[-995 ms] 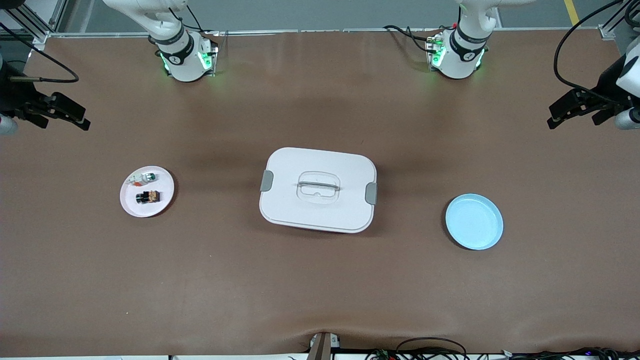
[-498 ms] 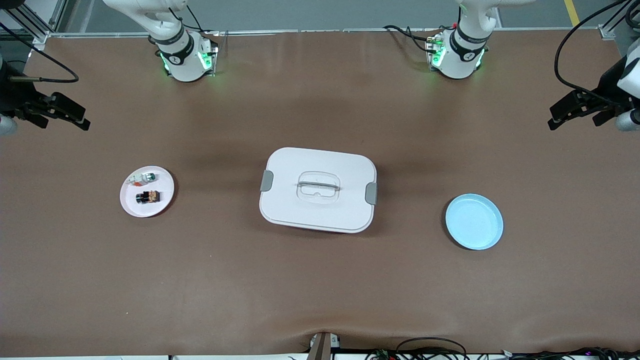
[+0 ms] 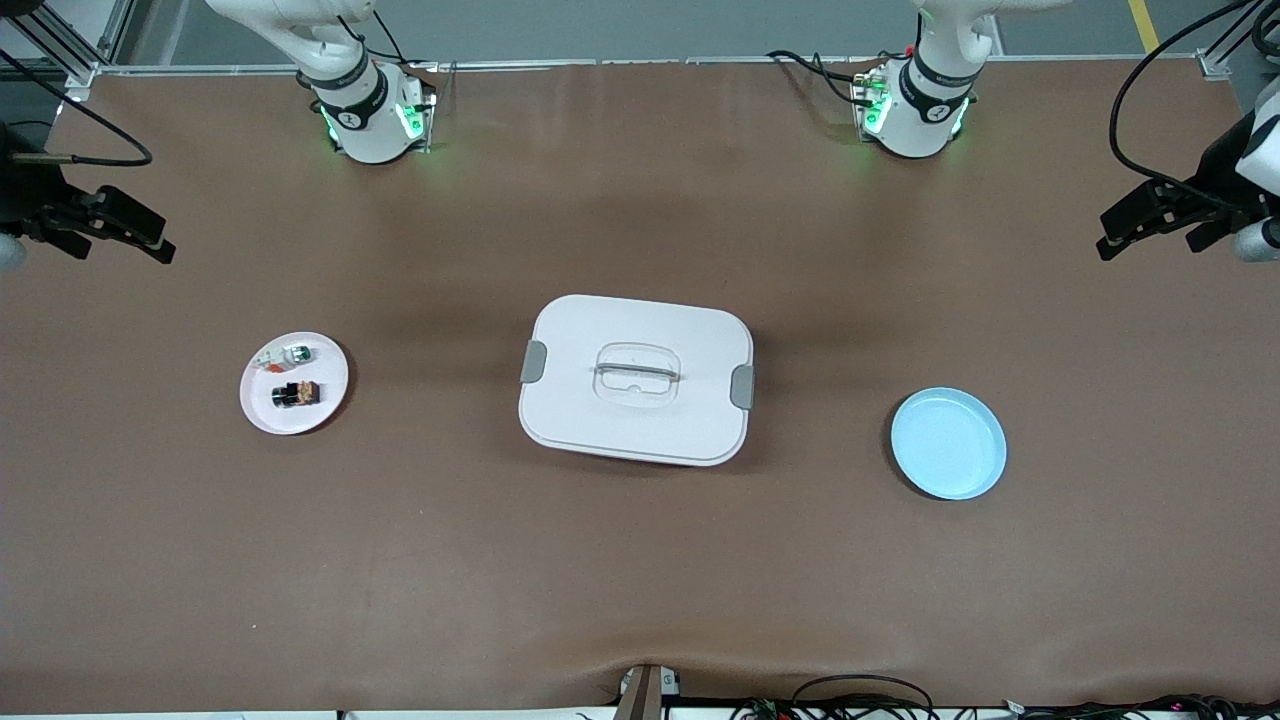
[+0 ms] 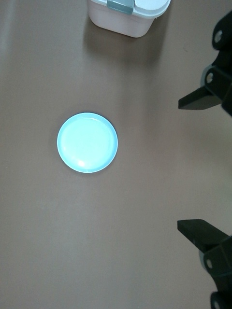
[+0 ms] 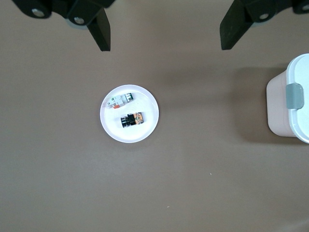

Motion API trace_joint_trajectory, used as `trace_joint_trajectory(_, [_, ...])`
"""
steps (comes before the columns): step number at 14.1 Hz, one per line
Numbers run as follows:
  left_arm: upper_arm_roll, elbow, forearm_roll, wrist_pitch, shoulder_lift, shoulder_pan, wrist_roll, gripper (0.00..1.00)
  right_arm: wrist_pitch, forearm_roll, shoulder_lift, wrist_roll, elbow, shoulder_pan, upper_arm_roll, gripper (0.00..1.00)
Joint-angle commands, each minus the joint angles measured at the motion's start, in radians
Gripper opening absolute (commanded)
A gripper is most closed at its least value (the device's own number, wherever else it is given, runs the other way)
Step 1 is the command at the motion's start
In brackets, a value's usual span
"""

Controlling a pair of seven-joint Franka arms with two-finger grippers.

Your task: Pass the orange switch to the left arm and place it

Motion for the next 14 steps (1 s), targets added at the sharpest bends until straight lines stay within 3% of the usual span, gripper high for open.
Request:
trace_joint_trajectory(1, [0.000,0.029,-0.004,-0.023,0.014,0.004,0.021,1.00,-0.012,0.000,0.053,-0.003,0.030,-0.016,0.007,1.00])
trace_joint_trajectory(7, [0.001,0.029,-0.004,-0.023,0.014,0.004,0.021,1.00,-0.010,-0.017,0.206,-0.004,0.048,-0.011,0.009,1.00])
trace_joint_trajectory(14, [0.001,0.029,-0.005,-0.023,0.014,0.004,0.021,1.00,-0.002,-0.020,0.291,-0.008,0.065,-0.013,0.007,1.00])
